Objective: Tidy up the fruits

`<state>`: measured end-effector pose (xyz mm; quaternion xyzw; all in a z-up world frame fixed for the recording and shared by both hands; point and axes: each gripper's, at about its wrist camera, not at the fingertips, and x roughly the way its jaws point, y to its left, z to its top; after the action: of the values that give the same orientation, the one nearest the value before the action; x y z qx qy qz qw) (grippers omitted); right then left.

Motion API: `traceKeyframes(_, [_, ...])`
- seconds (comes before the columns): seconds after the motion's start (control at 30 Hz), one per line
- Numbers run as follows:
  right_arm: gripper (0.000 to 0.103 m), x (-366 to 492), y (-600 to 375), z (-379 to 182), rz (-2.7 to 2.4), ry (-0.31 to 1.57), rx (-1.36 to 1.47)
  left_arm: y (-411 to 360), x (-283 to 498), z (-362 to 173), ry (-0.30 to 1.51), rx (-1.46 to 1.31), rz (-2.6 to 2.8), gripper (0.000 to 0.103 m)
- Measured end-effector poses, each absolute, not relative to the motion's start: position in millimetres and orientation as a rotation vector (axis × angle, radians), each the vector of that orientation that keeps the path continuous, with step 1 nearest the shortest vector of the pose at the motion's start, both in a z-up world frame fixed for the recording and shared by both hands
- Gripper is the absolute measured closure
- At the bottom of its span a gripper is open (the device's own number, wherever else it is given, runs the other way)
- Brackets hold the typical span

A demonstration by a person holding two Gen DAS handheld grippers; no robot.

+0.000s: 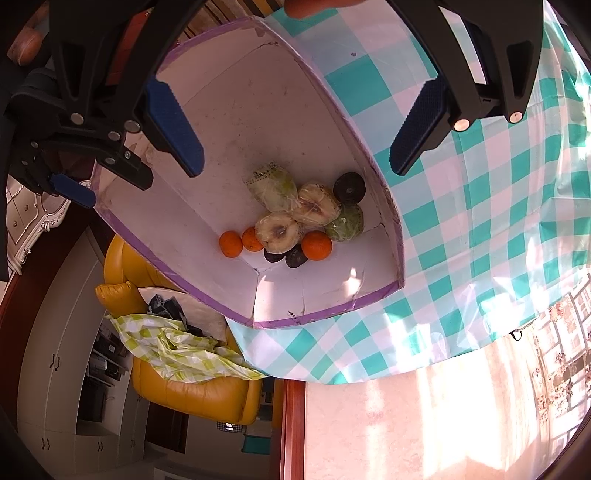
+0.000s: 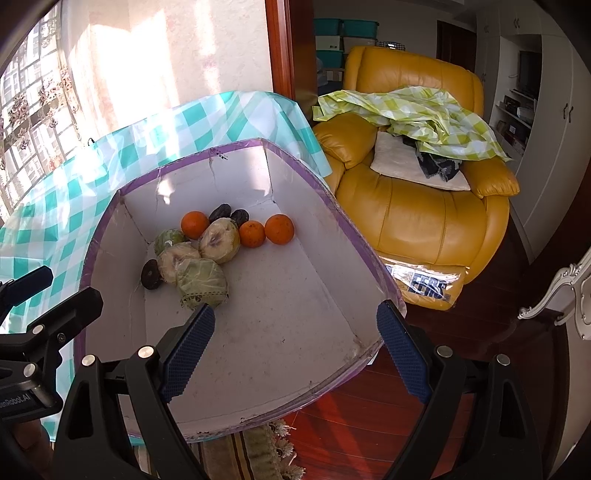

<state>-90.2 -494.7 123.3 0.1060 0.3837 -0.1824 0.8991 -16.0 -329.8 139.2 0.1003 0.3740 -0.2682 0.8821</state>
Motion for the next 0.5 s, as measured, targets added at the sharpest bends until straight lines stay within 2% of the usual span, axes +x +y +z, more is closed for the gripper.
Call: traceKeyframes(0.5, [0.017, -91.0, -493.2, 123.6, -0.38, 0.795, 0.219, -331.0, -16.6, 139.1, 0.779, 0.208, -0.557, 0.002])
